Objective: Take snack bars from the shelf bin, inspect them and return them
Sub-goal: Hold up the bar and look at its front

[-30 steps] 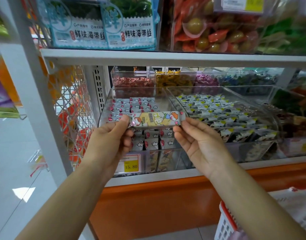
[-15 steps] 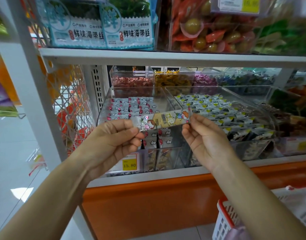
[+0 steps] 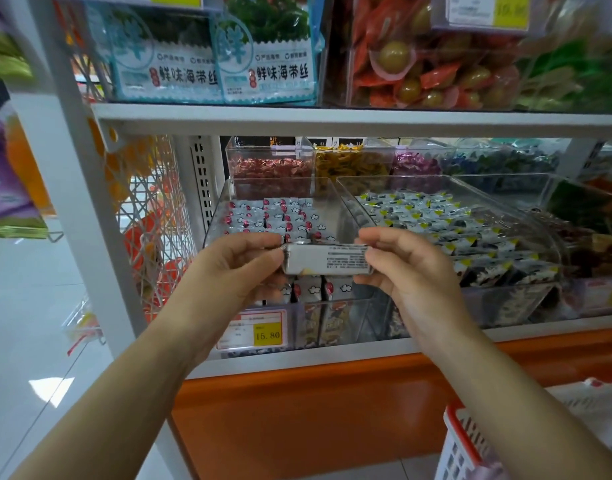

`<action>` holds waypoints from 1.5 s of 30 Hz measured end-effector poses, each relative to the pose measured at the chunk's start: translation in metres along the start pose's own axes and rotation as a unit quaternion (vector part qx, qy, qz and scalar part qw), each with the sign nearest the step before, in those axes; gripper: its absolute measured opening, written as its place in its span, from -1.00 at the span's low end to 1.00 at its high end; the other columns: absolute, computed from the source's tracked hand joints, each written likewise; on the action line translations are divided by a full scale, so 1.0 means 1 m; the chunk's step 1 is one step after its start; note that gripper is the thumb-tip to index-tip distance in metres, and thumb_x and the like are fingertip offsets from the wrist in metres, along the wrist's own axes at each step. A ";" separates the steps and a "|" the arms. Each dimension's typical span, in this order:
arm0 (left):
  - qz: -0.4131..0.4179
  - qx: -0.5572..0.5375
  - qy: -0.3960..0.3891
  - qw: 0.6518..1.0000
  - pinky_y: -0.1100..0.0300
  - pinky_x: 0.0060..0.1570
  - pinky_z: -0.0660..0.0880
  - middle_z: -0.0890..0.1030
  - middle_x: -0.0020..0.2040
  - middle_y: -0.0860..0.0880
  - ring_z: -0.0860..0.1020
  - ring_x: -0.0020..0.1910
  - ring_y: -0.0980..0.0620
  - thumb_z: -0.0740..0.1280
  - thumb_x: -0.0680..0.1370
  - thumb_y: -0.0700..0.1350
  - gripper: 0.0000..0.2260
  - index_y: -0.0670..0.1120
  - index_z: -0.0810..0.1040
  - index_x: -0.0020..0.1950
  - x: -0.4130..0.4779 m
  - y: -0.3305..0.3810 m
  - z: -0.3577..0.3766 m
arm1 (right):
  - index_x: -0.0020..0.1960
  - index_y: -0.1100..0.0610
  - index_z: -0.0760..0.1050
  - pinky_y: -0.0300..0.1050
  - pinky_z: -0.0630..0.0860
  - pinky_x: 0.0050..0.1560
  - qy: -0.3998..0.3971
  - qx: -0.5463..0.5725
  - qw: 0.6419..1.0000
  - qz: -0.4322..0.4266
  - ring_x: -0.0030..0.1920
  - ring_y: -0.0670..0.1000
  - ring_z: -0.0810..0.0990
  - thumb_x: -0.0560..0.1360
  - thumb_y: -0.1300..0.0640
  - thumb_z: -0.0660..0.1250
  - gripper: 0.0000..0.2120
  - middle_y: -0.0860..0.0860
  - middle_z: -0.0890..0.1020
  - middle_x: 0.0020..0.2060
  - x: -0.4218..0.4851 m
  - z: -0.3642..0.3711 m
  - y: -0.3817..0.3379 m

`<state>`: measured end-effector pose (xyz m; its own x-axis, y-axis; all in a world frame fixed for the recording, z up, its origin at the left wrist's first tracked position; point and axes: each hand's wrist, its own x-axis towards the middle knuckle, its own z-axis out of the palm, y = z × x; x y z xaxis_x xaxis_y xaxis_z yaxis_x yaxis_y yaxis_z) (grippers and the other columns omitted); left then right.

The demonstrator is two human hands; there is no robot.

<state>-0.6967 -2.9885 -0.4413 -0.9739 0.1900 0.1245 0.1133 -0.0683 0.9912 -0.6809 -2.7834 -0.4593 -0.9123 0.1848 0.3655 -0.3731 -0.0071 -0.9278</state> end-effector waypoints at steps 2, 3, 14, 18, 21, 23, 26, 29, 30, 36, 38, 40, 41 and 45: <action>0.002 0.039 -0.003 0.999 0.33 -0.23 0.55 0.69 -0.10 -0.09 0.64 -0.21 0.05 0.33 0.50 -0.19 -0.80 -0.07 0.61 0.11 0.000 0.000 -0.001 | -0.04 0.00 0.64 -0.16 0.59 -0.11 -0.012 -0.028 1.000 -0.004 -0.01 0.02 0.64 0.49 0.30 0.30 -0.75 0.03 0.66 -0.05 -0.001 0.001 0.000; 0.007 0.056 -0.004 0.998 0.34 -0.21 0.55 0.69 -0.10 -0.07 0.64 -0.21 0.05 0.33 0.51 -0.20 -0.80 -0.05 0.62 0.11 -0.001 0.000 -0.001 | -0.04 -0.02 0.64 -0.15 0.59 -0.07 -0.015 -0.043 0.999 -0.006 -0.01 -0.02 0.64 0.49 0.27 0.32 -0.77 -0.02 0.67 -0.06 -0.002 0.000 -0.001; 0.077 0.161 0.004 0.984 0.03 -0.04 0.59 0.69 -0.18 0.06 0.66 -0.20 0.07 0.38 0.47 -0.24 -0.76 0.11 0.60 -0.04 -0.005 0.007 -0.001 | -0.10 -0.04 0.60 -0.39 0.50 -0.13 -0.031 -0.152 0.984 -0.089 -0.13 -0.20 0.61 0.45 0.18 0.39 -0.88 -0.17 0.64 -0.16 -0.007 0.002 -0.008; 0.087 0.194 -0.008 0.977 0.03 -0.15 0.59 0.66 -0.14 -0.04 0.63 -0.16 -0.06 0.41 0.44 -0.22 -0.76 0.13 0.59 -0.04 -0.006 0.007 0.001 | -0.21 0.12 0.59 -0.42 0.45 -0.22 -0.014 -0.185 0.976 -0.117 -0.24 -0.16 0.56 0.47 0.23 0.36 -0.90 -0.03 0.61 -0.31 -0.007 0.003 -0.007; 0.089 0.204 -0.020 0.975 0.12 -0.17 0.59 0.65 -0.14 -0.04 0.62 -0.18 -0.01 0.42 0.44 -0.22 -0.77 0.10 0.59 -0.04 -0.006 0.008 0.003 | -0.23 0.10 0.58 -0.42 0.44 -0.23 0.000 -0.188 0.975 -0.115 -0.25 -0.17 0.56 0.48 0.23 0.36 -0.88 -0.03 0.61 -0.30 -0.007 0.002 -0.007; 0.087 0.221 -0.028 0.971 0.23 -0.21 0.59 0.63 -0.14 -0.03 0.61 -0.21 0.05 0.41 0.44 -0.19 -0.80 0.09 0.58 -0.04 -0.006 0.007 0.003 | -0.22 0.13 0.58 -0.40 0.44 -0.25 0.004 -0.192 0.976 -0.106 -0.26 -0.13 0.55 0.49 0.21 0.35 -0.88 0.01 0.61 -0.30 -0.006 0.001 -0.007; 0.070 0.213 -0.040 0.974 0.42 -0.25 0.51 0.61 -0.14 0.07 0.58 -0.19 0.18 0.43 0.37 0.01 -0.83 0.11 0.58 -0.06 -0.007 0.009 0.005 | -0.21 0.20 0.60 -0.36 0.44 -0.27 0.010 -0.200 0.974 -0.104 -0.28 -0.09 0.55 0.48 0.21 0.36 -0.88 0.03 0.61 -0.32 -0.006 0.001 -0.006; 0.091 0.255 -0.026 0.962 0.38 -0.15 0.49 0.58 -0.14 0.15 0.55 -0.15 0.27 0.39 0.29 0.18 -0.72 0.14 0.58 -0.05 -0.007 0.006 0.007 | -0.23 0.17 0.60 -0.34 0.46 -0.27 0.002 -0.206 0.972 -0.116 -0.29 -0.10 0.56 0.47 0.21 0.36 -0.88 0.00 0.61 -0.34 -0.008 0.004 -0.007; 0.103 0.265 -0.017 0.959 0.36 -0.13 0.48 0.59 -0.14 0.16 0.54 -0.13 0.28 0.41 0.36 0.11 -0.82 0.13 0.59 -0.08 -0.006 0.006 0.009 | -0.23 0.16 0.59 -0.31 0.47 -0.27 -0.006 -0.211 0.970 -0.120 -0.29 -0.10 0.56 0.48 0.21 0.37 -0.88 -0.01 0.61 -0.34 -0.009 0.006 -0.008; 0.085 0.216 -0.005 0.973 0.40 -0.41 0.47 0.63 -0.33 -0.01 0.50 -0.44 0.20 0.41 0.44 -0.10 -0.89 -0.03 0.66 -0.29 -0.002 0.008 0.006 | -0.26 0.07 0.58 -0.32 0.44 -0.30 -0.034 -0.222 0.967 -0.122 -0.32 -0.15 0.54 0.48 0.18 0.35 -0.86 -0.08 0.59 -0.37 -0.010 0.010 -0.009; 0.077 0.209 -0.013 0.975 0.40 -0.40 0.49 0.62 -0.41 -0.01 0.51 -0.46 0.17 0.41 0.44 -0.12 -0.88 -0.07 0.67 -0.29 -0.001 0.010 0.002 | -0.26 0.03 0.56 -0.30 0.46 -0.26 -0.044 -0.219 0.968 -0.110 -0.31 -0.17 0.54 0.48 0.16 0.35 -0.85 -0.10 0.59 -0.36 -0.011 0.010 -0.009; 0.073 0.215 -0.032 0.973 0.45 -0.36 0.48 0.63 -0.41 0.05 0.56 -0.42 0.21 0.40 0.44 -0.12 -0.88 -0.09 0.67 -0.27 0.000 0.012 -0.001 | -0.24 0.03 0.58 -0.25 0.52 -0.19 -0.051 -0.209 0.972 -0.095 -0.25 -0.17 0.57 0.48 0.17 0.35 -0.86 -0.08 0.61 -0.30 -0.012 0.009 -0.009; 0.073 0.222 -0.043 0.971 0.49 -0.35 0.46 0.65 -0.38 0.09 0.58 -0.38 0.24 0.40 0.44 -0.11 -0.88 -0.10 0.67 -0.26 0.000 0.014 -0.002 | -0.24 0.04 0.58 -0.26 0.53 -0.17 -0.054 -0.203 0.973 -0.093 -0.23 -0.17 0.58 0.48 0.18 0.35 -0.87 -0.06 0.63 -0.29 -0.012 0.009 -0.009; 0.083 0.232 -0.058 0.968 0.55 -0.30 0.43 0.68 -0.23 0.18 0.61 -0.23 0.28 0.37 0.45 -0.10 -0.90 -0.03 0.67 -0.23 0.001 0.016 -0.006 | -0.25 0.04 0.60 -0.40 0.48 -0.25 -0.056 -0.191 0.976 -0.090 -0.26 -0.22 0.58 0.46 0.20 0.37 -0.86 -0.10 0.64 -0.29 -0.011 0.009 -0.010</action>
<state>-0.6969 -2.9956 -0.4256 -0.9090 0.3242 0.2620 0.3690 0.3337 0.8675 -0.6690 -2.7944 -0.4528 -0.8584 0.0411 0.5113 -0.4584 0.3859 -0.8006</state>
